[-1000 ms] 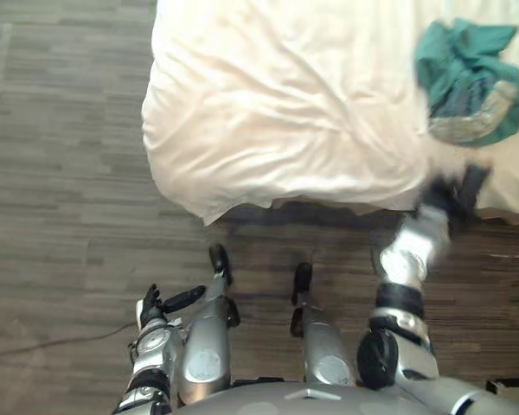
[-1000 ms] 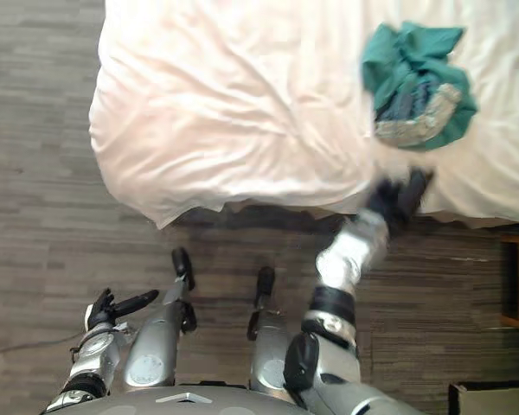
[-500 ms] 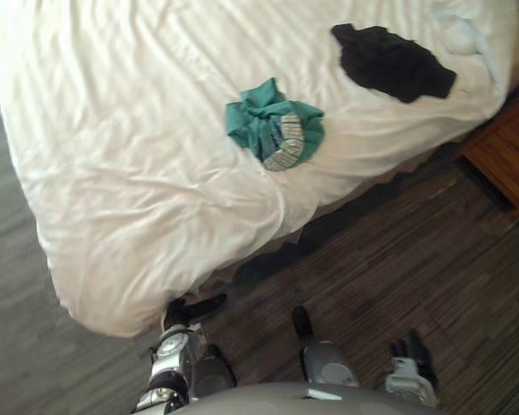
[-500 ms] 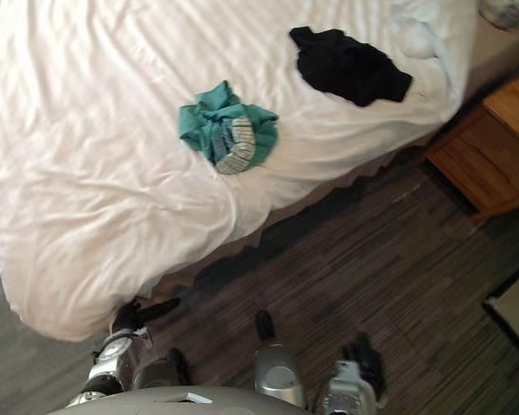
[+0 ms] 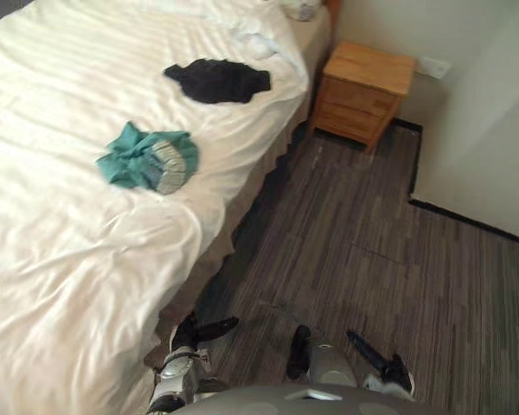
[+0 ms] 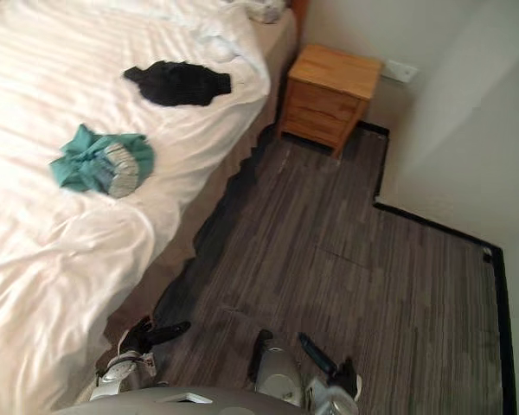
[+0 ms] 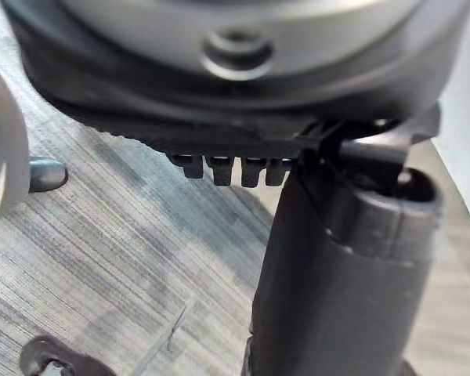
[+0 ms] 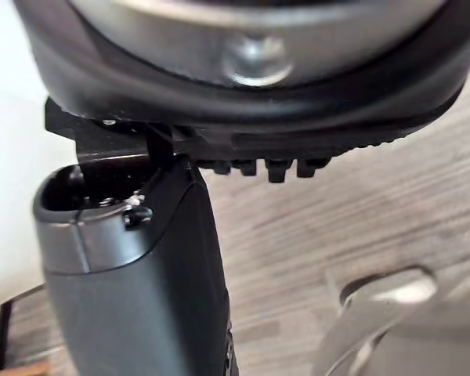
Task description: Tidy up the quilt and then pick up the clothes from the bed and put them into the laundry hamper
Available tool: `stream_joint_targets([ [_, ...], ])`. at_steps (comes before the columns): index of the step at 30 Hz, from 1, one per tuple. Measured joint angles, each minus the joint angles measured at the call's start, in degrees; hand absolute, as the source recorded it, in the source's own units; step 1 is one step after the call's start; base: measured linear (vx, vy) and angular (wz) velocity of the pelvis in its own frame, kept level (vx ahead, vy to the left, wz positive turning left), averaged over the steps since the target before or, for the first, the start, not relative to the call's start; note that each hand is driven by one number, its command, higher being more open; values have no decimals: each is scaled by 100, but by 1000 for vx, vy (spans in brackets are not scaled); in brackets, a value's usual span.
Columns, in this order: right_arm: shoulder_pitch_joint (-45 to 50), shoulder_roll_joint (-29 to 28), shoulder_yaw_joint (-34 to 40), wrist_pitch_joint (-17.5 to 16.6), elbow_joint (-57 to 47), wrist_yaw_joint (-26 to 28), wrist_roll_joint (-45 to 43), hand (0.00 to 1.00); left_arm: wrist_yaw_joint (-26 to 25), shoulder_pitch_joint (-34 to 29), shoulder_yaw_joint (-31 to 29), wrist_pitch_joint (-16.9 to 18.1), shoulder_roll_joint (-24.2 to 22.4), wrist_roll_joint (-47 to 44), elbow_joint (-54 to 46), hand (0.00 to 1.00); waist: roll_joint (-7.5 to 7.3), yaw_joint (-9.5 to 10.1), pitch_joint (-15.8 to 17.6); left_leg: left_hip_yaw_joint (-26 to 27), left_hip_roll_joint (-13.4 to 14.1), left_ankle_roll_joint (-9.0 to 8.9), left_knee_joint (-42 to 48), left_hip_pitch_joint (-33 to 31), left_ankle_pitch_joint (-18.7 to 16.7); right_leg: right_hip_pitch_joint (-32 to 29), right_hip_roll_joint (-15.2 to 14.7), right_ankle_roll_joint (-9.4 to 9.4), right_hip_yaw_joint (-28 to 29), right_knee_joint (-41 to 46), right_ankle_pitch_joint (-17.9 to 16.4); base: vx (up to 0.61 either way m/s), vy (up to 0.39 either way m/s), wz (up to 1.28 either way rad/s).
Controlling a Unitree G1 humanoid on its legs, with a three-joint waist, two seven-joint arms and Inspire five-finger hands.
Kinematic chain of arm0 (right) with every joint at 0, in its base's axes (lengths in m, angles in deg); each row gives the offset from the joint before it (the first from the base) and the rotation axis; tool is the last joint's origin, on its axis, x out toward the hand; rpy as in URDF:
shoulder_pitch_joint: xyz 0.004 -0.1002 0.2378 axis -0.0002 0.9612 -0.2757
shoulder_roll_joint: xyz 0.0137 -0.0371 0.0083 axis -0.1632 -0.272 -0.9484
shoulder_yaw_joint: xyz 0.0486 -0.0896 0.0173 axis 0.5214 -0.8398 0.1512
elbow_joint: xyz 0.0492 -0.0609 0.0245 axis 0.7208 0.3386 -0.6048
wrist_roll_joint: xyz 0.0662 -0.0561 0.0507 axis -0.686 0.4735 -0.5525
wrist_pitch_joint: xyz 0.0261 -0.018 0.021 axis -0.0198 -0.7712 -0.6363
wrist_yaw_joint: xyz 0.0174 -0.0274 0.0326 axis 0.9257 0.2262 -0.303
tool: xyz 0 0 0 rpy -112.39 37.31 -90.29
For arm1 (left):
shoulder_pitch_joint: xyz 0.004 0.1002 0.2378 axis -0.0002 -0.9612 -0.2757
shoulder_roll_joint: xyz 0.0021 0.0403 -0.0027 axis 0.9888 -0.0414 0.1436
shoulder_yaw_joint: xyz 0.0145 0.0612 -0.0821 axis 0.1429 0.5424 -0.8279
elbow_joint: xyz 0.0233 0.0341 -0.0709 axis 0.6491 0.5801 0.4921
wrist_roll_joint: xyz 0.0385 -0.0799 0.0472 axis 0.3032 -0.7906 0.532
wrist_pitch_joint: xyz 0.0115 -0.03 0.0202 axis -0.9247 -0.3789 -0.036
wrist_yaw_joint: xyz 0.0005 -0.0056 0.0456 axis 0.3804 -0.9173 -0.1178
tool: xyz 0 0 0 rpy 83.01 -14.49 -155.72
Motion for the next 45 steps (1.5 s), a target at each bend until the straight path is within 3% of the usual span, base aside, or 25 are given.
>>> stream_joint_targets([
  [1,-143,188,65,48,149,36,141,100,51,12,20,16,-72,5,55,100,272,100,-74,-94,-128,100,-498,-230,348,-30,167,-102,144,-53,-8,-100,-11,-135],
  [2,-151,229,103,85,181,66,158,100,71,2,25,39,-71,6,43,100,302,80,-67,59,-71,-252,-464,-210,293,-262,33,-284,43,949,-696,-45,-30,-96],
  [3,-111,241,95,137,373,88,160,100,71,-3,151,14,15,4,53,100,153,50,-68,91,-217,-286,-491,-163,312,-241,-389,-140,38,1971,-1453,28,-76,-27],
  [4,-58,237,94,181,534,94,154,100,68,-21,219,-35,121,-5,46,100,104,1,-88,112,-249,-325,-499,-112,331,10,-502,23,35,1842,-1773,70,-150,-26],
  [5,-19,237,84,237,597,118,148,100,70,-32,222,-28,207,-8,81,100,51,-18,-142,171,-218,-358,-448,-114,335,153,-359,45,64,1475,-1820,52,-180,-42],
  [6,-2,287,80,221,593,162,147,100,70,-62,222,-42,214,-9,190,100,277,-16,-192,196,-30,-366,-379,-139,386,390,5,-13,174,909,-1491,49,-177,-75],
  [8,-14,380,27,208,625,222,156,100,63,-231,224,-41,213,-28,217,100,403,32,-267,300,140,-343,-185,-159,545,630,307,-102,434,164,-1006,53,-112,-93],
  [9,-10,389,28,193,625,222,156,100,57,-285,230,-41,201,-28,233,100,367,28,-253,305,169,-355,-164,-167,595,707,342,-99,503,-25,-889,38,-63,-65],
  [12,-66,465,26,189,749,227,213,100,79,-256,229,-1,107,-29,254,100,498,25,-338,276,169,-394,-330,-111,692,906,536,-74,675,-700,-477,-5,2,-30],
  [14,-143,469,-187,188,840,337,357,100,81,-243,223,14,229,-37,248,100,312,102,-233,301,176,-397,130,-293,692,1064,531,-45,847,-1145,-175,-83,20,-33],
  [16,-155,478,-263,185,901,348,358,100,65,-228,223,14,296,-44,247,100,228,100,-177,-173,109,-385,686,-560,675,1152,448,-21,878,-1291,-115,-76,36,-4],
  [18,-247,604,-307,184,1028,336,356,100,71,-185,235,15,232,-53,257,100,323,122,-78,-970,-44,-414,826,-709,652,1153,372,25,939,-1374,-41,-60,67,-6],
  [19,-331,545,-77,186,1039,342,250,100,153,-49,229,-2,275,-52,538,100,402,98,-15,-1570,-208,-333,-283,-318,200,1127,391,167,957,-1848,471,-34,31,-4],
  [32,-351,541,-391,104,1000,252,254,100,-208,30,388,-38,263,18,665,100,397,-12,-3,-1407,-85,-379,-456,-128,184,1159,510,157,961,-1848,476,24,1,-4],
  [34,-416,562,-602,79,1003,192,305,100,-346,22,372,-103,264,185,664,100,367,-46,-4,-1266,31,-644,-237,-146,22,1215,585,64,964,-1846,343,42,-1,-13],
  [35,-442,569,-758,76,1008,172,342,100,-423,23,324,-114,284,207,651,100,365,-50,20,-1184,153,-820,359,-374,-76,1256,622,2,937,-1844,220,60,-41,-4],
  [36,-453,579,-882,75,1021,164,376,100,-494,49,164,-123,287,211,592,100,269,-48,36,-1173,279,-857,1335,-791,-69,1348,625,-30,866,-1844,158,56,-68,6],
  [37,-449,589,-917,76,1023,163,386,100,-507,46,113,-123,282,206,548,100,265,-41,42,-1182,380,-920,1854,-1008,-31,1416,643,-51,810,-1844,123,64,-116,19],
  [38,-436,608,-989,82,1009,164,457,100,-544,46,-16,-117,235,195,471,100,310,-36,75,-1174,545,-1058,2678,-1297,115,1541,697,-85,770,-1845,37,75,-102,17],
  [39,-442,665,-1097,91,1003,176,660,100,-553,64,-228,-105,176,118,396,100,294,12,159,-1194,689,-1110,3647,-1675,680,1755,699,-118,836,-1844,-75,104,-76,-5],
  [40,-466,682,-1163,93,984,183,822,100,-549,138,-321,-80,202,47,373,100,153,151,191,-1189,627,-977,4135,-1963,825,1879,561,-153,979,-1844,-139,136,-41,-24],
  [41,-509,693,-1159,89,978,181,820,100,-552,156,-314,-68,214,-14,375,100,149,219,186,-1164,545,-795,4093,-2053,575,1900,480,-166,1048,-1844,-156,143,-16,-50],
  [43,-746,751,-1123,117,1015,219,827,100,-388,164,-265,18,203,-378,423,100,226,243,226,-984,207,-611,2928,-2361,256,1874,213,-114,1263,-1844,-227,161,16,-47],
  [44,-778,760,-1113,145,1016,231,824,100,-348,162,-267,17,201,-493,432,100,253,243,242,-915,153,-588,2522,-2404,275,1874,170,-82,1280,-1844,-251,178,70,-21],
  [45,-794,763,-1023,194,995,197,820,100,-285,150,-291,15,173,-555,425,100,307,246,260,-835,62,-479,1440,-2489,518,1887,101,6,1270,-1845,-353,212,101,-4],
])
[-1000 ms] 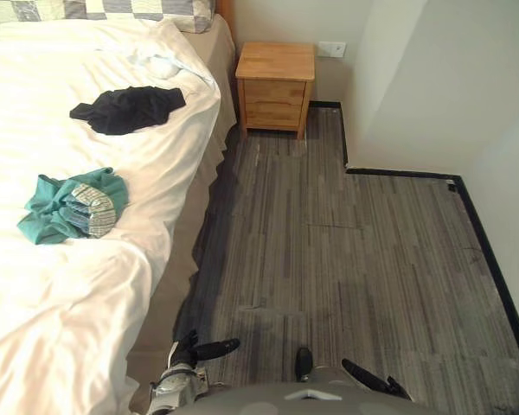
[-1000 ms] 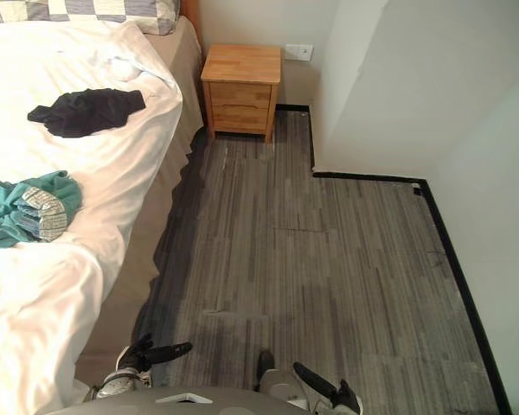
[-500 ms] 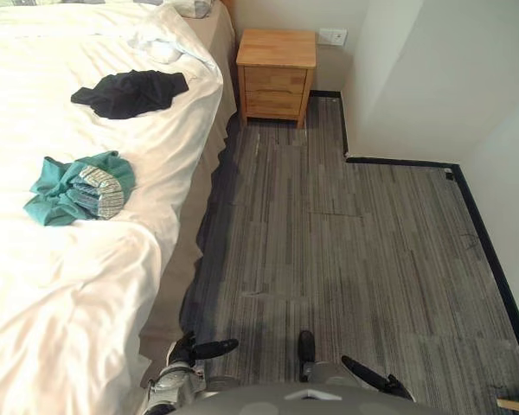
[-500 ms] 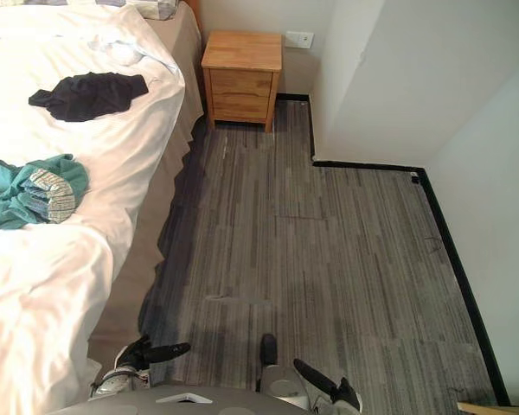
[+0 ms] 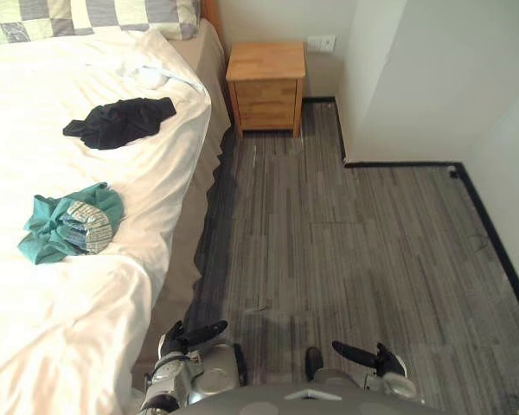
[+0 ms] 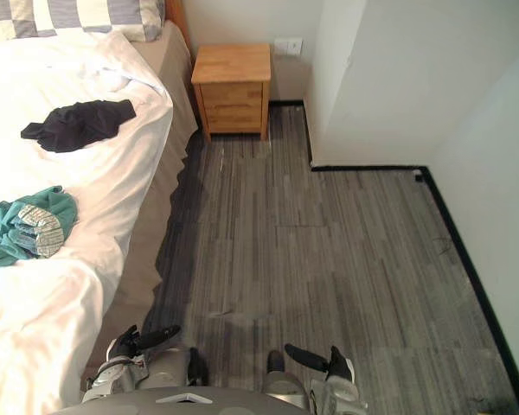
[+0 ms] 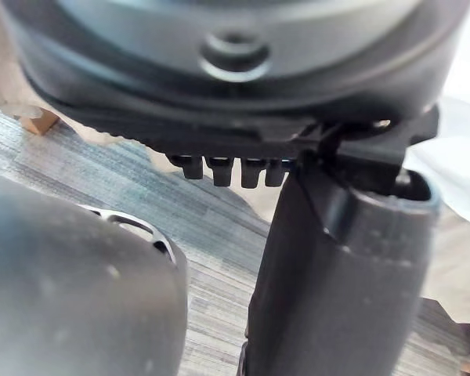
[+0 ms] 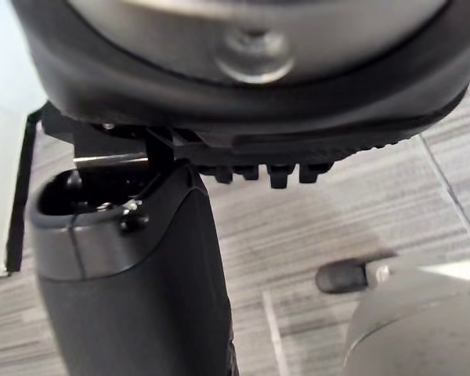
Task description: Tidy up the quilt and then pick up the clothes from the bed and put them into the laundry hamper
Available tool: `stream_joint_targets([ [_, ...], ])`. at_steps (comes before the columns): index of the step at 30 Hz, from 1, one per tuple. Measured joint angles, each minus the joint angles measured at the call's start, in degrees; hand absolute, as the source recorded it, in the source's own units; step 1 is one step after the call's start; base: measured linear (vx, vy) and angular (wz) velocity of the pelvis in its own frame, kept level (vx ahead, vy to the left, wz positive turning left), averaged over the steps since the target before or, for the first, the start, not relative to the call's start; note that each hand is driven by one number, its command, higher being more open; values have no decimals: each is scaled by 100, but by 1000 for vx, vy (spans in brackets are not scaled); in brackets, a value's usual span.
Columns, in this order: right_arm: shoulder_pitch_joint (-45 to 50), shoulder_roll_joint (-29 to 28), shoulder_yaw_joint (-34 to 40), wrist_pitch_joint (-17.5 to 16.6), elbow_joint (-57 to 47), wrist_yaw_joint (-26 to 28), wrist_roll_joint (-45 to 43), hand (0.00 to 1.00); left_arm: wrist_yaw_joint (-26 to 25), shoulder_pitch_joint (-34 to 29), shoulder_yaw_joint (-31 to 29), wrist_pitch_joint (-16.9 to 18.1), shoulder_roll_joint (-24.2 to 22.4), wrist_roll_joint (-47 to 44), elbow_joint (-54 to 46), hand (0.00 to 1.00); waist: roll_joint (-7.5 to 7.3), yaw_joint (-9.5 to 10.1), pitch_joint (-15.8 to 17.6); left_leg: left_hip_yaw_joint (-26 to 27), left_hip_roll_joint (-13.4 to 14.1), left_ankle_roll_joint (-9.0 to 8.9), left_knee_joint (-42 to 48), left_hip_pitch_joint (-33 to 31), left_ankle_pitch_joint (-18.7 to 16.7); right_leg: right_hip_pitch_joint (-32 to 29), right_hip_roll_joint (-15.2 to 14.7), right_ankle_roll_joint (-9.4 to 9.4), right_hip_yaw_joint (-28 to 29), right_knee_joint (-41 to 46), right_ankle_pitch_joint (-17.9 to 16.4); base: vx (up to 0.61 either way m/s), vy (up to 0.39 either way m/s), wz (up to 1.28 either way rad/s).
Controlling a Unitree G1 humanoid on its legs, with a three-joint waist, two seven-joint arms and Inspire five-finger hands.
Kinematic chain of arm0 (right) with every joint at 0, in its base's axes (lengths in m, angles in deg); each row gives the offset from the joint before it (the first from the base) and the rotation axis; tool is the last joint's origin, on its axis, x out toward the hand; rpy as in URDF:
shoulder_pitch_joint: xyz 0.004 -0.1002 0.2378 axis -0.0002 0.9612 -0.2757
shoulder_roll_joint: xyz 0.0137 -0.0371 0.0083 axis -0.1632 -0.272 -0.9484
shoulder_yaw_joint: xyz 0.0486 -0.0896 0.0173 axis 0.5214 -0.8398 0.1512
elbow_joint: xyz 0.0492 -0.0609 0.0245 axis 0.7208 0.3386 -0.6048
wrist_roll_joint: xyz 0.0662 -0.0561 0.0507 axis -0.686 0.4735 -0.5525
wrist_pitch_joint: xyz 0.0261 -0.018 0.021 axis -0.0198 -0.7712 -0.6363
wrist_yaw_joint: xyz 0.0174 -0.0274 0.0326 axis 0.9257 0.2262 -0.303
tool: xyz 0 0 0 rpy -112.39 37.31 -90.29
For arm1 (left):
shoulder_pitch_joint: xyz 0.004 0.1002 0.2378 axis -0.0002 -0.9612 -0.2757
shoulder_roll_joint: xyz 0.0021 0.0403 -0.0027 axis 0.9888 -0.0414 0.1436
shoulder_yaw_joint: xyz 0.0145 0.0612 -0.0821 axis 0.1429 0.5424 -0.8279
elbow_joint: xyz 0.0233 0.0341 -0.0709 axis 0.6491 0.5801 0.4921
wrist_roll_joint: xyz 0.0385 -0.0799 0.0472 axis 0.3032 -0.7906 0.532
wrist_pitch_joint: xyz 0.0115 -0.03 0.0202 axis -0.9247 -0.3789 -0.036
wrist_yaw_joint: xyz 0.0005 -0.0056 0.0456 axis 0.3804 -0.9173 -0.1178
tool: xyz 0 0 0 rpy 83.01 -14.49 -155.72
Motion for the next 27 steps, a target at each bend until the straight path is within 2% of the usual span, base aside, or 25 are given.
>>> stream_joint_targets([
  [2,24,-1,70,9,-4,-27,-3,100,49,-12,-59,11,-36,-19,-11,100,42,10,3,-22,-53,36,-1250,-13,410,-5,-16,105,-26,-1,-128,279,143,-1],
  [3,41,-4,108,10,-7,-37,-4,100,92,-13,-109,4,-43,-25,-10,100,62,17,-8,-72,-57,81,-1573,-13,516,35,-14,179,-24,0,-210,358,188,-8],
  [4,73,-65,163,12,-11,-50,0,100,146,-13,-206,-12,-37,-48,-18,100,24,31,-27,-51,-133,267,-1562,49,865,142,-99,254,-18,2,-329,337,174,-10],
  [5,92,-116,173,14,-9,-50,0,100,170,-18,-227,-10,-36,-73,-32,100,-51,40,-39,-39,-216,309,-1531,85,899,200,-187,308,-43,16,-383,439,211,-8],
  [6,151,-199,194,13,-9,-43,1,100,185,-36,-228,-10,38,-84,-65,100,-242,43,-103,-6,-366,338,-1411,82,876,219,-349,376,-110,239,-551,433,163,-8],
  [7,137,-233,290,47,-1,23,-8,100,186,-32,-203,-15,96,-86,-63,100,-320,37,-96,51,-421,389,-1360,170,845,-135,-457,422,-127,1139,-765,483,174,-11],
  [9,148,-251,300,45,-2,25,-7,100,171,-31,-159,-48,134,-79,2,100,-335,33,-98,99,-474,500,-1507,514,732,-687,-543,443,-94,2680,-879,416,151,-13],
  [10,214,-287,381,41,-15,27,-8,100,113,-81,-3,-127,231,-46,52,100,-326,-20,-84,114,-515,514,-1722,1023,592,-1131,-566,842,23,4102,-614,392,126,-2],
  [11,254,-299,395,41,-44,28,-15,100,105,-115,61,-149,282,0,58,100,-339,-41,-93,113,-533,525,-1797,1214,536,-1258,-588,903,10,4540,-531,411,98,4],
  [12,284,-328,397,31,-99,29,-16,100,104,-139,141,-156,347,71,64,100,-392,-74,-104,94,-563,549,-1875,1477,434,-1448,-630,828,-70,5155,-571,466,-2,6],
  [13,278,-397,415,-1,-161,52,-27,100,99,-130,175,-160,369,76,133,100,-427,-145,-90,60,-564,555,-1856,1750,312,-1705,-676,461,-335,5777,-850,476,-31,12],
  [14,276,-391,418,-23,-241,66,-46,100,90,-105,244,-170,364,77,200,100,-419,-222,-90,18,-532,553,-1857,1910,233,-1855,-681,290,-610,5926,-1000,604,-92,30],
  [15,227,-389,414,-71,-291,117,-133,100,90,-103,271,-174,335,80,256,100,-364,-348,-73,-39,-411,535,-1872,2082,148,-2044,-604,108,-1007,5736,-1239,430,-112,32],
  [16,196,-374,410,-97,-298,131,-189,100,88,-47,272,-174,312,78,260,100,-316,-394,-52,-55,-313,493,-1884,2141,113,-2167,-509,9,-1185,5527,-1320,542,-179,32],
  [17,116,-306,398,-122,-296,127,-312,100,88,30,274,-180,270,77,293,100,-191,-439,25,-73,-79,454,-1907,2255,82,-2382,-278,-61,-1504,4828,-1359,531,-219,24],
  [18,95,-276,390,-124,-309,122,-413,100,90,72,288,-179,232,78,285,100,-96,-461,81,-96,128,452,-1966,2361,83,-2522,-46,42,-1664,3732,-1209,533,-234,24],
  [19,104,-274,387,-124,-327,112,-475,100,89,84,314,-174,219,78,278,100,-73,-467,94,-101,199,450,-2017,2432,84,-2547,32,115,-1704,3137,-1095,551,-279,31],
  [20,124,-295,385,-108,-327,87,-513,100,93,90,308,-167,188,81,268,100,-115,-476,85,-92,250,435,-2155,2626,82,-2575,84,173,-1649,1820,-494,597,-346,35],
  [21,166,-317,389,-104,-318,56,-517,100,92,68,292,-162,163,85,258,100,-207,-498,56,-82,217,304,-2243,2799,34,-2564,41,280,-1415,1042,7,749,-462,35],
  [22,150,-312,450,-79,-273,62,-524,100,97,45,201,-158,135,148,261,100,-158,-521,77,-82,327,60,-2314,3034,-68,-2529,161,-93,-1338,1165,982,702,-454,2],
  [23,12,-229,549,-100,-268,105,-521,100,106,140,83,-142,-45,279,286,100,78,-459,141,-17,496,9,-2273,3081,59,-2702,340,-340,-1289,1719,507,529,-359,-21],
  [24,-42,-235,611,-106,-251,118,-524,100,113,152,25,-123,-113,309,284,100,89,-463,145,-32,485,-5,-2263,3122,193,-2792,347,-361,-1235,2012,265,444,-329,-34],
  [25,-43,-250,660,-108,-228,129,-640,100,124,158,-48,-127,-177,312,287,100,119,-500,139,-95,553,-54,-2110,3263,477,-2725,388,-414,-1241,2399,-121,362,-276,-13],
  [26,-22,-257,690,-107,-217,133,-734,100,127,158,-50,-123,-200,311,286,100,138,-513,129,-143,620,-76,-1935,3289,599,-2637,418,-425,-1277,2493,-277,467,-342,5],
  [27,51,-277,806,-83,-225,150,-803,100,163,155,-103,-114,-287,312,256,100,201,-530,106,-359,826,-75,-1255,3199,779,-2286,545,-412,-1377,2457,-520,452,-309,20],
])
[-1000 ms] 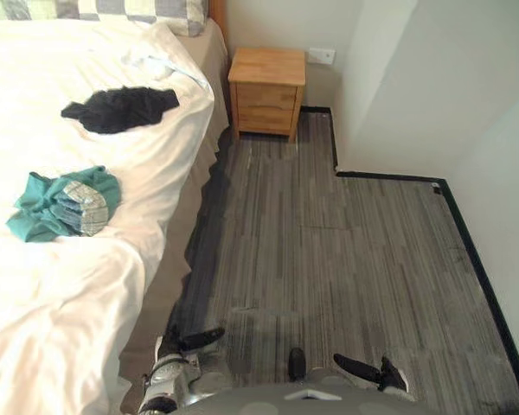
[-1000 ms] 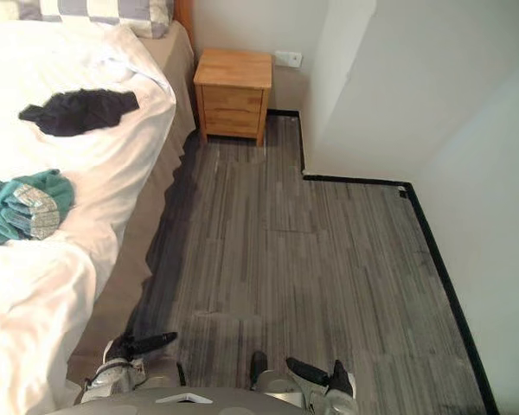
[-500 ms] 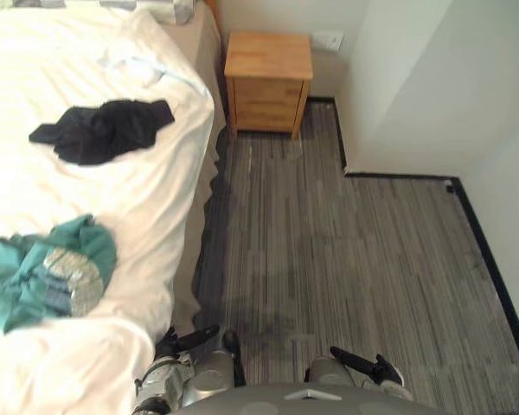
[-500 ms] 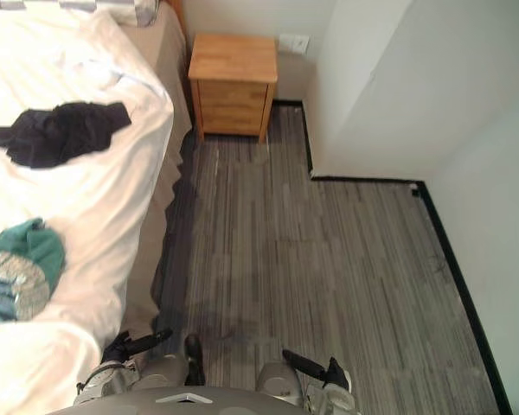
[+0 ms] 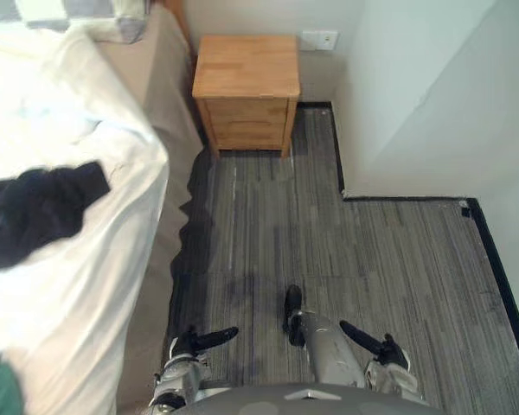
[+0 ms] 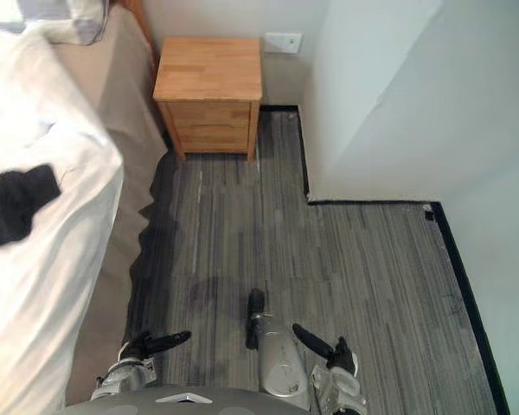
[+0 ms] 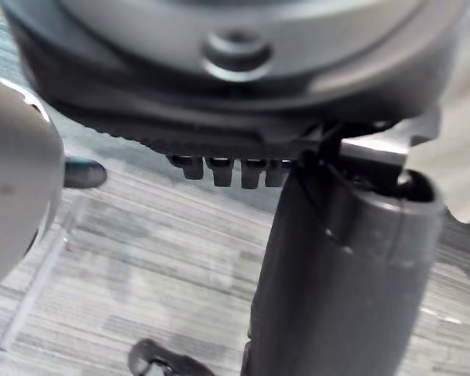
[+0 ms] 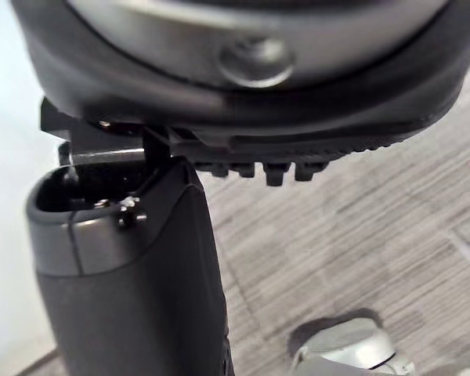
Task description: Tidy up the quilt and then pick up the clothes from the bed and put them into the laundry hamper
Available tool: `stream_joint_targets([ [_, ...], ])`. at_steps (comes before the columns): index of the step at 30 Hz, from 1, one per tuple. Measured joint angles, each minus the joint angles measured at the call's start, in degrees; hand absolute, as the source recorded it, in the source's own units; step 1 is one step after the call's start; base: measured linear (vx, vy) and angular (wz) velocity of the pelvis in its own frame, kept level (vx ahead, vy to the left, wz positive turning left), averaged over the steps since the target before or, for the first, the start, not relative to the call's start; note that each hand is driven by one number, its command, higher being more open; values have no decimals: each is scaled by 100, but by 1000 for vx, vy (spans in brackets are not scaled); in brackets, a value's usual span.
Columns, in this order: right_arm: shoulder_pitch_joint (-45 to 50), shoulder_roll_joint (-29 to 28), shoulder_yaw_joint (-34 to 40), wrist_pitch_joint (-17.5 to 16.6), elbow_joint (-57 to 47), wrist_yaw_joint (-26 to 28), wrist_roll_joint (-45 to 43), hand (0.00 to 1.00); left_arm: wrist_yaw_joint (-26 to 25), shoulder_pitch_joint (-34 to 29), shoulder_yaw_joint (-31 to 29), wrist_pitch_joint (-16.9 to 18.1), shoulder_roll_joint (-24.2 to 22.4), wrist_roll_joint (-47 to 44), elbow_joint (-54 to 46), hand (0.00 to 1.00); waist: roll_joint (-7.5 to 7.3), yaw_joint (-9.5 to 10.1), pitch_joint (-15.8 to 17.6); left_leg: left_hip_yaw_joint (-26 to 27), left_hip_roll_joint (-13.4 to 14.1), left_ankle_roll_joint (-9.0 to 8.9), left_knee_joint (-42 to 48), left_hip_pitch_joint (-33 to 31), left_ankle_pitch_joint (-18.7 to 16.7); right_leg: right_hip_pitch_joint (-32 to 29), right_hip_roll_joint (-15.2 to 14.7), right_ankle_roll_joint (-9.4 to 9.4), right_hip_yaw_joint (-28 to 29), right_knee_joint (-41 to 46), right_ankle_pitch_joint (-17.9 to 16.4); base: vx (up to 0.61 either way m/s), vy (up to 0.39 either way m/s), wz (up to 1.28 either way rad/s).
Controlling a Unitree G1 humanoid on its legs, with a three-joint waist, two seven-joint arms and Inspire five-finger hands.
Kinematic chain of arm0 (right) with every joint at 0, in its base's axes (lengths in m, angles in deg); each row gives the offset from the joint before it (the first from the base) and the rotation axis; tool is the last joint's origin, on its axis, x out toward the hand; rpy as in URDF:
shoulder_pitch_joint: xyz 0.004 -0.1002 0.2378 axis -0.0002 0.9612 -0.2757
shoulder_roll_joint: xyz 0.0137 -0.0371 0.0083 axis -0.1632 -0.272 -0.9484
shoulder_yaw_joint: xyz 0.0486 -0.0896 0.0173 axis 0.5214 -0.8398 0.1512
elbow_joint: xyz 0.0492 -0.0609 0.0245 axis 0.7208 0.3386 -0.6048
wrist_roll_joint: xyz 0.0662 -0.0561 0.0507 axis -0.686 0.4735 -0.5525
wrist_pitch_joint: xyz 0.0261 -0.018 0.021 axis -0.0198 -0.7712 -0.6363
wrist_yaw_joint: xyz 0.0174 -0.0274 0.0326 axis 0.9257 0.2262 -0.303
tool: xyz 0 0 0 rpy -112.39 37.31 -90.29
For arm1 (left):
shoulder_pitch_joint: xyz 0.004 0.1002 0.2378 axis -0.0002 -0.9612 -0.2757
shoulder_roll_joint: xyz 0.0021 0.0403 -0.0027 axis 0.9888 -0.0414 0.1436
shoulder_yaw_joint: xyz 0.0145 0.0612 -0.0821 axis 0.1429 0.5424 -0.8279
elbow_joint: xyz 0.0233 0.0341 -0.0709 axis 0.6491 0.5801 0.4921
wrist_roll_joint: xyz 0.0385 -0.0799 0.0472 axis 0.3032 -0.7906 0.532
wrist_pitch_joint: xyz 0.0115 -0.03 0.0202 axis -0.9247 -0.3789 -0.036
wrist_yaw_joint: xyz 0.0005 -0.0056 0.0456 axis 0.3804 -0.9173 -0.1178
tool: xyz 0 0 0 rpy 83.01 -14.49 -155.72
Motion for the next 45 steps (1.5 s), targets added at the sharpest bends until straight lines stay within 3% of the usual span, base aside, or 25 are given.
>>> stream_joint_targets([
  [3,141,19,14,-3,-75,-9,23,100,70,-79,-229,15,-169,-11,-368,100,132,62,-22,-777,427,-283,3006,-1218,589,915,399,-88,-42,-625,-192,412,-188,4],
  [4,156,19,-27,-19,-107,-20,21,100,92,-99,-326,64,-168,-36,-541,100,135,82,-22,-763,503,-391,4078,-1786,421,1268,477,-93,-16,-898,-196,388,-69,-12],
  [6,198,20,-152,-22,-148,-65,22,100,86,-120,-386,152,-173,-137,-733,100,62,169,9,-426,486,-359,4672,-2265,8,1781,490,-112,124,-1224,-221,396,-45,-18],
  [8,247,30,-188,-20,-173,-86,19,100,78,-119,-374,243,-175,-301,-813,100,7,291,19,48,402,-233,4450,-2611,-540,2197,425,-94,269,-1505,-241,409,13,-36],
  [11,211,0,-177,-4,-19,-107,23,100,71,-111,-303,272,-170,-546,-822,100,-139,401,-48,728,-146,-18,2309,-2877,-944,2626,4,164,368,-1720,-291,410,134,-22],
  [12,230,-29,-156,13,4,-124,20,100,74,-111,-285,270,-168,-561,-814,100,-190,404,-86,1115,-348,112,1237,-2937,-711,2785,-167,311,244,-1821,-331,473,186,19],
  [13,263,-57,-122,22,17,-127,19,100,90,-112,-265,269,-162,-559,-804,100,-218,424,-87,1509,-548,499,421,-2921,-7,2997,-315,489,97,-1895,-423,486,202,24],
  [14,292,-65,-113,22,25,-137,20,100,89,-122,-268,256,-145,-552,-781,100,-244,452,-121,1672,-633,774,221,-2868,359,3078,-381,581,79,-1892,-480,419,175,34],
  [16,310,-207,-58,20,84,-155,18,100,88,-91,-269,237,-5,-503,-654,100,-455,402,-296,1775,-1032,1040,119,-2846,282,3143,-632,676,-25,-1890,-290,533,184,76],
  [19,242,-411,-58,45,184,-129,52,100,66,-172,-386,89,391,-510,-273,100,-723,546,-409,1803,-1091,1200,498,-2656,-9,3428,-726,826,147,-1638,268,541,168,54],
  [22,248,-419,-54,-7,146,-93,42,100,52,-380,-355,-21,440,-629,-104,100,-655,512,-505,1730,-1211,1057,-117,-1979,-154,2893,-871,934,196,264,341,424,118,46],
  [23,245,-366,-56,-19,57,-46,56,100,60,-378,-184,-34,436,-632,-11,100,-492,496,-514,1498,-1223,975,-423,-1685,-433,2371,-943,1360,316,1571,566,298,15,68],
  [24,200,-400,-69,-20,38,-17,69,100,80,-333,-121,-56,507,-628,36,100,-614,483,-485,1350,-1350,998,-461,-1537,-458,2041,-1187,1378,388,2510,495,408,-49,91],
  [26,96,-395,-104,31,-50,-3,120,100,113,-329,124,-100,559,-626,136,100,-601,346,-451,926,-1397,921,-582,-1080,-585,1378,-1570,811,19,3793,-161,383,-117,103],
  [28,29,-336,-223,21,-98,-7,142,100,102,-334,213,-137,550,-625,147,100,-539,287,-413,681,-1322,900,-694,-810,-576,1086,-1539,726,-60,3649,-626,268,-169,94],
  [29,-20,-296,-349,15,-182,-10,259,100,99,-346,265,-133,529,-628,144,100,-473,237,-380,409,-1172,869,-721,-719,-557,854,-1361,690,54,2928,-877,263,-259,108],
  [31,-71,-239,-504,-8,-185,-9,354,100,76,-337,329,-115,515,-628,117,100,-433,230,-365,22,-1009,766,-723,-748,-528,713,-1010,715,653,1694,-876,207,-307,111],
  [32,-118,-213,-613,-13,-180,-10,359,100,73,-330,360,-109,520,-626,71,100,-439,228,-365,-257,-958,660,-736,-831,-521,700,-808,794,1261,925,-820,186,-444,202],
  [33,-95,-198,-703,-10,-129,-10,390,100,93,-246,364,-17,564,-618,-21,100,-613,217,-353,-973,-1079,299,-771,-1101,-571,872,-681,1024,2688,-330,-729,162,-458,223],
  [34,-162,-195,-681,1,-45,-8,396,100,95,-178,360,36,570,-611,-40,100,-661,248,-275,-1236,-1063,240,-769,-1145,-574,977,-589,1066,2763,-291,-391,154,-496,250],
  [36,-206,30,-762,85,-25,-9,586,100,60,-156,241,89,349,-451,-103,100,-317,440,-171,-1181,-979,224,-430,-1339,-587,1080,-430,882,2345,-41,-625,200,-465,149],
  [41,-290,37,-1292,72,-13,74,982,100,47,-381,335,117,314,-400,-370,100,-285,425,-168,-1450,-687,135,-430,-1810,-185,1573,-393,714,1077,85,-742,140,-224,181],
  [42,-290,11,-1287,97,-9,19,1203,100,47,-369,402,147,384,-340,-396,100,-358,400,-180,-1119,-661,273,-500,-1967,-39,1737,-505,712,659,-67,-741,101,-86,229],
  [43,-284,12,-1264,98,-7,-35,1265,100,32,-358,401,167,383,-247,-390,100,-377,396,-176,-153,-547,297,-369,-2152,-23,1918,-567,704,205,-245,-745,77,-52,220],
  [45,-284,-23,-1199,121,16,-148,1239,100,-64,-312,365,147,414,-252,-389,100,-402,495,-161,1056,-347,329,-124,-2249,2,2083,-702,613,-69,-297,-796,96,50,167],
])
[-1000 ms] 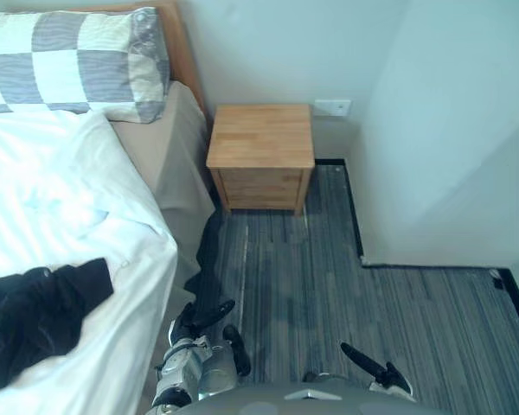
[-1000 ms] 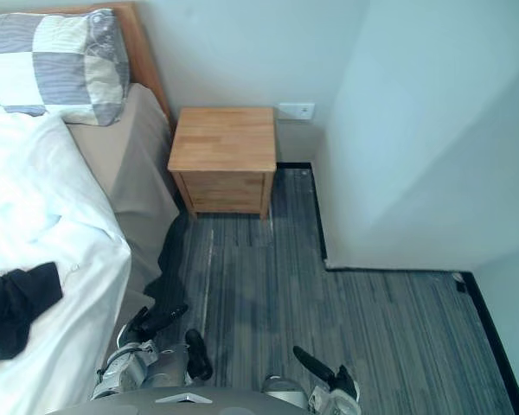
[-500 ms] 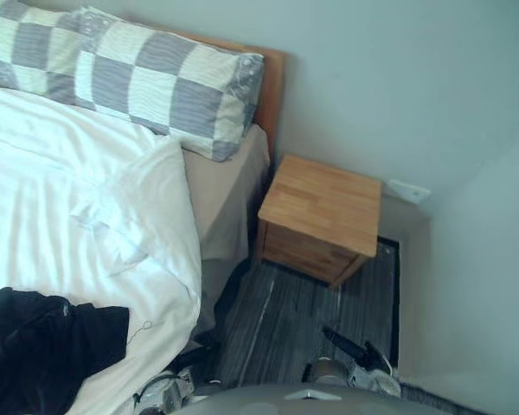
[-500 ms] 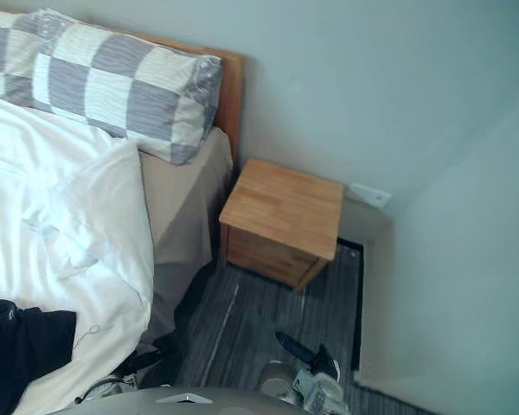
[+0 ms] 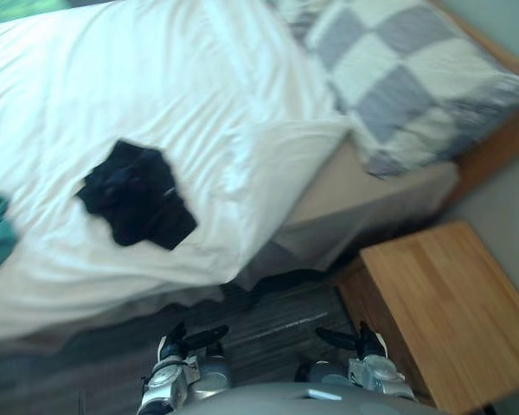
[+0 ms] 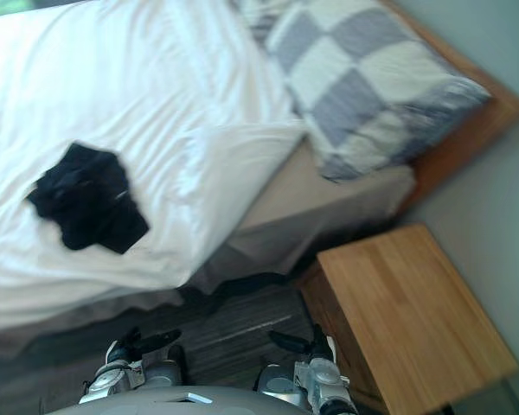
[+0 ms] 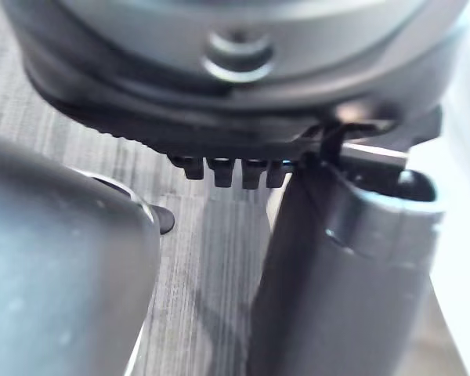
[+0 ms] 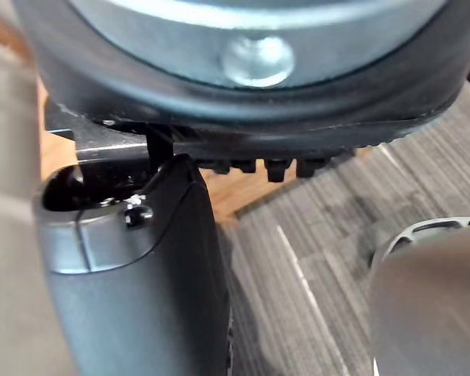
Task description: Tidy up the quilt and then pick up the clothes from the bed and put them into the laundry hamper
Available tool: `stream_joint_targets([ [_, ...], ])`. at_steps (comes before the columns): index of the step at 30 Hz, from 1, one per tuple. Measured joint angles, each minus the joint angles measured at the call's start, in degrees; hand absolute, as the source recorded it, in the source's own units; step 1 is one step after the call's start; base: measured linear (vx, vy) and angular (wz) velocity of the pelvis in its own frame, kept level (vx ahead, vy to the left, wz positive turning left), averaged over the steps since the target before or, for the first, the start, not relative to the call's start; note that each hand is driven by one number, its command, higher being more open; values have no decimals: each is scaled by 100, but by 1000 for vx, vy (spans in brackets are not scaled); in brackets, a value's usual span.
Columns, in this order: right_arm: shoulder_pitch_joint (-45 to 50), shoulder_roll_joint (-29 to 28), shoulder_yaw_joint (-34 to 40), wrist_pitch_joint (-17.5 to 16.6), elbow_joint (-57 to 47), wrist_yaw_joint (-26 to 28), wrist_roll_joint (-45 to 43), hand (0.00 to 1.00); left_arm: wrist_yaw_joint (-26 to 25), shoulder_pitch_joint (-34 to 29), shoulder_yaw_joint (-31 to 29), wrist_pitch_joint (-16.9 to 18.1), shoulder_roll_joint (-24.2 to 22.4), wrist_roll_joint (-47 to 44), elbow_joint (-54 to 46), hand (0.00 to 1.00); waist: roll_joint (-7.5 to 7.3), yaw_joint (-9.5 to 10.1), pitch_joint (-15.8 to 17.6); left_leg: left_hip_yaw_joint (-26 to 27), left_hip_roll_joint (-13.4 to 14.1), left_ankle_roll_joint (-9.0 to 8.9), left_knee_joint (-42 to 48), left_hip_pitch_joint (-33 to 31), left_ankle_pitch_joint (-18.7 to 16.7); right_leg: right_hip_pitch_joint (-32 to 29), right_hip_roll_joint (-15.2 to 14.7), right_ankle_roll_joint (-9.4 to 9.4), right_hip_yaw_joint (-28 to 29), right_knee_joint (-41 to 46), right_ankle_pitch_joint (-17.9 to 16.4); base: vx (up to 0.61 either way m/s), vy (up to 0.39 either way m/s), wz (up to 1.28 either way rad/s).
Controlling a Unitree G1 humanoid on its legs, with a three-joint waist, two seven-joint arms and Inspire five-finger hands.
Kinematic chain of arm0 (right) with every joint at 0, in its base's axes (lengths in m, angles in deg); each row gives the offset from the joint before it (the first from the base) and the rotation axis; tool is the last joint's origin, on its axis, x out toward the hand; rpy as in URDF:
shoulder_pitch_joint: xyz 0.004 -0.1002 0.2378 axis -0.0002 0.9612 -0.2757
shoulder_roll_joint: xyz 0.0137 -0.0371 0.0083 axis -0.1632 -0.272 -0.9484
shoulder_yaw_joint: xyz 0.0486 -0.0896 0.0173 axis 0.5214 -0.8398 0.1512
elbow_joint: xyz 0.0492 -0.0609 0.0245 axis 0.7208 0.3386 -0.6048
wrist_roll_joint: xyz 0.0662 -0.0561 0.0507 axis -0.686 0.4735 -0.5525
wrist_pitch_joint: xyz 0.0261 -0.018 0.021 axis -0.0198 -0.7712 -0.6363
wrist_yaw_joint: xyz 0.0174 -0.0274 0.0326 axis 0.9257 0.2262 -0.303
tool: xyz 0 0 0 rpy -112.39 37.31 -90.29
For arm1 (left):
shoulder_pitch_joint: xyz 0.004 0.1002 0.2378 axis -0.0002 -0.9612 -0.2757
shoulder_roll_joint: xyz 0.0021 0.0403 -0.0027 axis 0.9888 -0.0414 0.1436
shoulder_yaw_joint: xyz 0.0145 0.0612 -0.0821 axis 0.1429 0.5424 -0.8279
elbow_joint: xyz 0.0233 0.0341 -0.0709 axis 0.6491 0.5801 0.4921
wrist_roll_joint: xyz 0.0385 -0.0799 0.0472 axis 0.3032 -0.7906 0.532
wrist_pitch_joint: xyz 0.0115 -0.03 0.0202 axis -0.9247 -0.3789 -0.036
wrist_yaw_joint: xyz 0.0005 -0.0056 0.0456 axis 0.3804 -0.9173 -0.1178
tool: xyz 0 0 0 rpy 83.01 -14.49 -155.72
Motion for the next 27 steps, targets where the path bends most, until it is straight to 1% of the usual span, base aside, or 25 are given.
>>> stream_joint_targets([
  [1,26,6,76,2,51,-24,-10,100,-55,-1,30,-6,32,12,31,100,-42,-27,25,602,31,-51,130,22,60,179,-100,-30,-160,-27,-22,120,121,142],
  [2,42,-18,149,12,55,-32,-38,100,-74,-6,39,-12,40,10,40,100,-51,-45,17,699,-40,-62,110,47,91,267,-166,-28,-234,-49,-20,122,150,126],
  [3,77,-104,276,12,44,-35,-114,100,-86,-28,52,-34,69,-1,55,100,-77,-83,-34,738,-219,-45,-109,152,185,404,-268,-12,-336,-97,-10,115,165,93],
  [4,106,-211,377,11,49,-35,-246,100,-110,-36,55,-42,139,3,127,100,-201,-95,-88,595,-518,-40,-678,378,438,487,-376,113,-381,-186,74,123,157,80],
  [6,138,-396,599,9,51,-1,-547,100,-109,-63,83,-60,250,0,260,100,-325,-127,-218,442,-793,4,-1528,664,826,562,-410,172,-440,-255,217,134,147,62],
  [7,141,-504,809,5,51,-2,-870,100,-89,-41,102,-105,331,-14,303,100,-432,-157,-222,318,-862,17,-1657,718,877,597,-437,218,-445,-148,275,136,120,61],
  [8,155,-555,930,6,52,-7,-1009,100,-57,-37,103,-128,363,-14,301,100,-479,-164,-220,265,-882,29,-1657,728,865,571,-472,244,-434,29,290,130,92,56],
  [9,173,-602,1108,7,50,-13,-1252,100,-13,-35,102,-160,428,-13,307,100,-532,-176,-187,163,-925,67,-1657,798,807,366,-567,297,-384,633,346,109,67,42],
  [10,209,-631,1247,5,38,-20,-1480,100,-6,-37,101,-165,434,-12,330,100,-565,-203,-165,79,-917,91,-1658,896,731,51,-660,267,-144,1454,535,106,66,38],
  [11,230,-646,1300,3,28,-23,-1584,100,-6,-37,99,-165,443,-11,352,100,-552,-228,-143,17,-867,107,-1659,941,706,-169,-689,253,63,1929,714,100,12,31],
  [12,288,-671,1373,-12,-51,-26,-1853,100,-22,-33,88,-172,477,0,420,100,-526,-294,-117,-56,-794,116,-1657,1006,654,-613,-604,134,614,2624,543,86,-12,25],
  [13,331,-677,1388,-32,-97,-26,-2054,100,-50,-31,63,-177,483,0,454,100,-521,-318,-118,-112,-722,111,-1660,1030,632,-849,-431,203,961,2729,132,90,-26,36],
  [14,391,-677,1393,-49,-113,-47,-2270,100,-66,-31,-23,-177,481,-2,500,100,-512,-352,-118,-217,-638,87,-1661,1029,617,-1032,-207,248,1299,2497,-167,64,-12,37],
  [15,418,-678,1424,-49,-117,-66,-2358,100,-68,-28,-64,-177,481,0,511,100,-511,-374,-118,-277,-611,58,-1662,1019,600,-1093,-136,239,1410,2255,-232,70,-51,52],
  [16,456,-680,1516,-50,-118,-139,-2552,100,-64,-22,-170,-193,472,-1,546,100,-509,-425,-116,-385,-586,0,-1663,1008,597,-1113,-77,237,1587,1545,-227,79,-100,50],
  [17,514,-679,1602,-65,-131,-209,-2749,100,-77,-17,-316,-202,451,-6,546,100,-532,-429,-128,-421,-596,-68,-1666,1002,585,-1060,-83,315,1692,700,-109,88,-160,43],
  [18,554,-682,1699,-66,-131,-244,-2829,100,-95,-20,-433,-204,452,0,546,100,-617,-425,-181,-421,-670,-116,-1683,1003,569,-1011,-129,340,1806,52,238,79,-171,21],
  [19,587,-687,1768,-68,-132,-267,-2857,100,-113,-20,-532,-206,464,-3,546,100,-714,-424,-232,-411,-765,-172,-1688,1007,539,-995,-227,330,1833,-271,544,156,-224,4],
  [20,619,-596,2053,-103,-220,-366,-2965,100,-141,-19,-716,-216,360,-2,646,100,-556,-429,-276,-216,-648,-273,-1689,1114,543,-876,-141,359,1786,-449,786,160,-169,-8],
  [21,675,-578,2197,-169,-328,-420,-2962,100,-143,-53,-816,-216,260,-8,645,100,-443,-421,-337,-37,-559,-323,-1689,1113,521,-850,-55,330,1793,-602,803,204,-181,-34],
  [22,695,-533,2367,-212,-512,-494,-2960,100,-176,-71,-969,-216,119,0,643,100,-294,-426,-384,127,-433,-422,-1689,1130,514,-797,77,289,1847,-799,908,160,-127,-50],
  [23,732,-486,2538,-216,-717,-555,-2960,100,-185,-132,-1012,-225,24,1,656,100,-156,-453,-450,282,-322,-469,-1688,1142,490,-757,202,261,1905,-952,1006,159,-135,-50],
  [25,811,-444,2833,-208,-1104,-693,-2958,100,-175,-126,-1043,-223,-86,6,619,100,-103,-472,-459,447,-211,-560,-1688,1259,441,-613,313,247,1939,-1096,1037,136,-95,-25],
  [26,811,-440,2932,-208,-1256,-766,-2954,100,-149,-130,-1052,-224,-82,22,595,100,-110,-480,-456,486,-173,-586,-1688,1313,426,-561,340,248,1936,-1118,1037,136,-80,-13],
  [27,834,-433,3129,-214,-1626,-909,-2951,100,-133,-145,-1093,-212,-73,32,550,100,-161,-499,-467,540,-143,-609,-1688,1388,411,-461,368,248,1936,-1195,1038,114,-52,-5],
])
